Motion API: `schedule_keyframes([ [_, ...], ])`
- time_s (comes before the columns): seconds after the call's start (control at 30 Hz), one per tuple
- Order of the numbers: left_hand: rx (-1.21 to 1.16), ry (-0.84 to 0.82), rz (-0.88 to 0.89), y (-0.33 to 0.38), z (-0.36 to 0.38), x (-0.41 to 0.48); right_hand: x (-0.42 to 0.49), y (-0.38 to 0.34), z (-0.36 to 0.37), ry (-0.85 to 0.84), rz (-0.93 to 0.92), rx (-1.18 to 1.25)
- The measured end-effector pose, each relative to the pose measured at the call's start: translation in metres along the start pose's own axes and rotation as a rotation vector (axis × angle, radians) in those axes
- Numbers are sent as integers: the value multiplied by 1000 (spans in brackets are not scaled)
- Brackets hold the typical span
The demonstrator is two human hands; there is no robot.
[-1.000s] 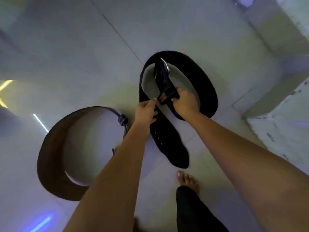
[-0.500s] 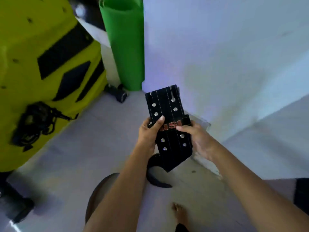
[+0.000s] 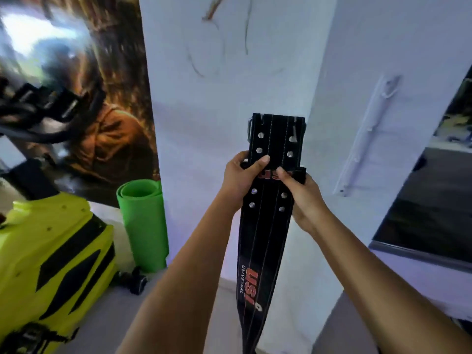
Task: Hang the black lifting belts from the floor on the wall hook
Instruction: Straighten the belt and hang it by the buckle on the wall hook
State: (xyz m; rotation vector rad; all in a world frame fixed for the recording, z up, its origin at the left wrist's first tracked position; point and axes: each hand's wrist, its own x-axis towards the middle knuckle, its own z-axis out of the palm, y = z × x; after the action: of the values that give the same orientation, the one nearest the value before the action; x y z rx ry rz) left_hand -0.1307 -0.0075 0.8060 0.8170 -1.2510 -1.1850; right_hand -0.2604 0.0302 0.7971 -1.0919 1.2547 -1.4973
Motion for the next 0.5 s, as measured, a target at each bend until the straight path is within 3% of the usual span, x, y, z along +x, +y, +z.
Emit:
schedule_keyframes([
  [0.2, -11, -154, 159, 72, 87, -3, -24, -72, -58, 119, -73, 87],
  [0.5, -86, -370, 204, 122, 169, -17, -40, -182, -121, 293, -319, 195],
])
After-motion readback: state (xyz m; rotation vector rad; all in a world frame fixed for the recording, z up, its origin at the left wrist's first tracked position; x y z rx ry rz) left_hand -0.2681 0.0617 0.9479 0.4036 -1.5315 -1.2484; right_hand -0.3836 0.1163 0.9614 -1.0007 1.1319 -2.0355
